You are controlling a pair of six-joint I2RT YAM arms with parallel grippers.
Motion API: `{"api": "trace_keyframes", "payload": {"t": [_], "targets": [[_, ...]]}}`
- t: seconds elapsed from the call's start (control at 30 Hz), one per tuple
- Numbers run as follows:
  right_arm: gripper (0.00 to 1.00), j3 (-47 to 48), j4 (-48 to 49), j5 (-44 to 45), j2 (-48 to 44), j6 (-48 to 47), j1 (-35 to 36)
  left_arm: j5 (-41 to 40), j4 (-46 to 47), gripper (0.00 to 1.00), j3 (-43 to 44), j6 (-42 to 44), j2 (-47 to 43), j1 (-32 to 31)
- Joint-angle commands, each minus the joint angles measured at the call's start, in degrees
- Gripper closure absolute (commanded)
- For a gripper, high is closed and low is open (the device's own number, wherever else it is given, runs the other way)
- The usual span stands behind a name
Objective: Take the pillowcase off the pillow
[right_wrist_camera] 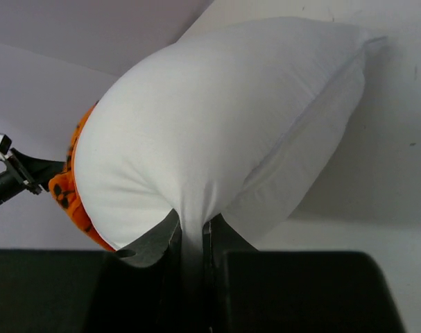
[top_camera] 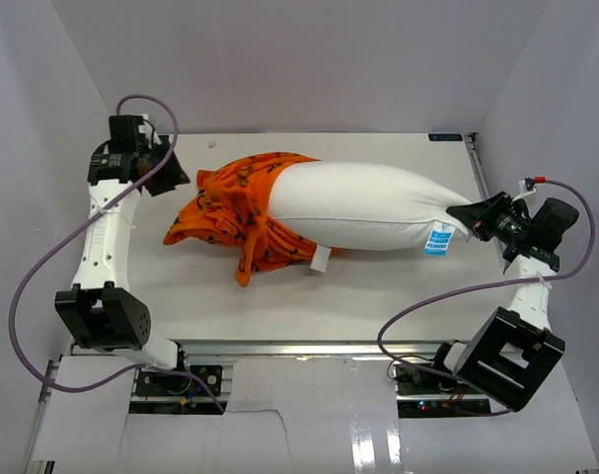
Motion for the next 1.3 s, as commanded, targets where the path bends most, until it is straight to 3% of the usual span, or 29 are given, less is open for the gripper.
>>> {"api": "trace_keyframes", "payload": {"t": [0.0,0.03,0.13,0.23,0.27,0.33,0.43,0.5,0.63,0.8,0.87,0.9,0.97,1.0,1.03,1.1,1.13,1.2,1.27], "targets": [[0.92,1.7,23.16,6.06,1.68,-1.17,-4.99,-3.02,12.62,0.45,-2.73,5.08,-8.88,9.84],[0.92,0.9,26.5,3.15,2.38,0.75,-3.14,8.62,15.0,0.35,-4.87,5.0,-10.91,9.75],[0.92,-1.39,38.37,-7.65,5.63,2.52,5.64,16.37,20.03,0.24,-7.18,4.12,-14.88,9.58],[0.92,-6.46,55.13,-13.03,7.66,6.64,12.6,20.14,17.75,0.19,-0.7,5.08,-9.01,9.05],[0.92,-8.5,61.45,-13.58,7.66,12.05,14.0,20.34,16.27,0.18,0.9,5.26,-5.43,7.48],[0.92,-12.97,80.69,-15.76,8.01,18.93,14.45,19.82,15.81,0.17,4.06,6.74,-2.59,4.32],[0.92,-14.58,110.49,-17.01,11.69,38.16,14.72,16.39,14.23,0.13,8.62,9.82,3.47,-4.72],[0.92,-13.7,112.14,-17.62,14.51,42.6,15.51,16.74,12.39,0.12,11.36,10.8,8.99,-9.3],[0.92,-14.23,112.05,-17.27,17.06,42.78,16.3,11.66,7.55,0.12,16.55,12.99,15.96,-15.54],[0.92,-14.23,111.88,-17.1,17.33,42.7,16.65,-2.3,5.35,0.12,15.77,12.91,19.3,-16.79],[0.92,-14.05,111.88,-17.01,17.15,42.7,16.65,-3.65,5.0,0.13,15.59,12.91,20.27,-16.88],[0.92,-13.97,111.88,-16.92,17.15,42.87,16.57,-3.3,4.83,0.15,15.15,13.08,20.54,-16.88],[0.92,-13.97,111.79,-16.48,17.24,43.05,16.48,-4.35,4.91,0.34,14.8,13.09,20.8,-16.79],[0.92,-13.97,111.79,-16.22,17.24,43.13,16.3,-6.7,4.83,0.47,14.71,12.74,20.71,-16.88],[0.92,-13.97,111.79,-15.35,17.59,43.31,15.95,-10.3,4.82,0.67,14.8,12.65,20.71,-16.79],[0.92,-13.88,111.79,-14.38,17.94,44.62,13.94,-15.05,4.56,0.84,15.58,12.47,20.89,-16.18],[0.92,-13.7,111.7,-13.15,17.94,45.59,11.93,-19.25,3.78,1.0,17.68,11.69,21.15,-14.52],[0.92,-13.7,111.7,-12.27,17.07,45.86,9.63,-20.79,3.94,1.0,19.97,10.1,21.33,-11.53],[0.92,-12.65,108.82,-11.83,15.31,45.6,5.59,-17.22,5.79,1.0,22.96,7.65,21.59,-5.3]]}}
